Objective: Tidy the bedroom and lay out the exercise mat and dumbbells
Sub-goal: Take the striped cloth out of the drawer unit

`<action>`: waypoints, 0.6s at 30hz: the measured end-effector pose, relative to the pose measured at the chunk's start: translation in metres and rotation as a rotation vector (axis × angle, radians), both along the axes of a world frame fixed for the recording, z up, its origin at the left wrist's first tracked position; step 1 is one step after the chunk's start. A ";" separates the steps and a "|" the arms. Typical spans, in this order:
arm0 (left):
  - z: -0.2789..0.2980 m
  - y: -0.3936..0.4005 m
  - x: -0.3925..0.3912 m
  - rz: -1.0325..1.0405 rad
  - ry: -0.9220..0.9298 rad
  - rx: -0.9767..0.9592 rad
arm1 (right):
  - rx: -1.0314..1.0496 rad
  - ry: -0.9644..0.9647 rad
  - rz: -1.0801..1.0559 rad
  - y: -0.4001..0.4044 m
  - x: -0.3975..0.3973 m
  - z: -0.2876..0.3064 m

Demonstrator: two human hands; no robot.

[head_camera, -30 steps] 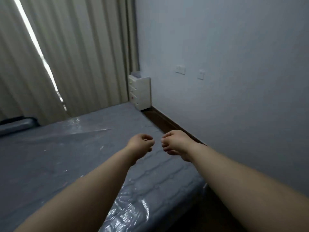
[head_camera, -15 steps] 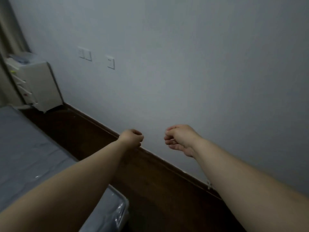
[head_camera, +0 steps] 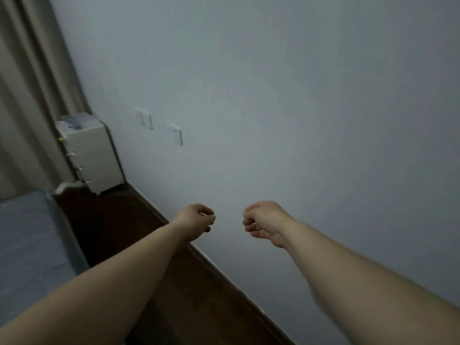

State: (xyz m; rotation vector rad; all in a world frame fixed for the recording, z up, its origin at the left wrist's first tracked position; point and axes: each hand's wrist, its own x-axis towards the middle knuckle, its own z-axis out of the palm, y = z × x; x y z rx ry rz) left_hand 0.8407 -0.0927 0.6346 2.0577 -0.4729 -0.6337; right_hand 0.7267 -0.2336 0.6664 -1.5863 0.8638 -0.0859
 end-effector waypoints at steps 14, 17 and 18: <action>0.008 0.110 0.320 0.603 -0.038 -0.007 | 0.017 -0.060 0.489 0.060 0.414 0.003; 0.012 0.126 0.400 0.659 -0.013 -0.022 | 0.017 -0.072 0.531 0.070 0.497 0.008; 0.012 0.129 0.426 0.677 -0.008 -0.020 | 0.012 -0.071 0.537 0.070 0.524 0.008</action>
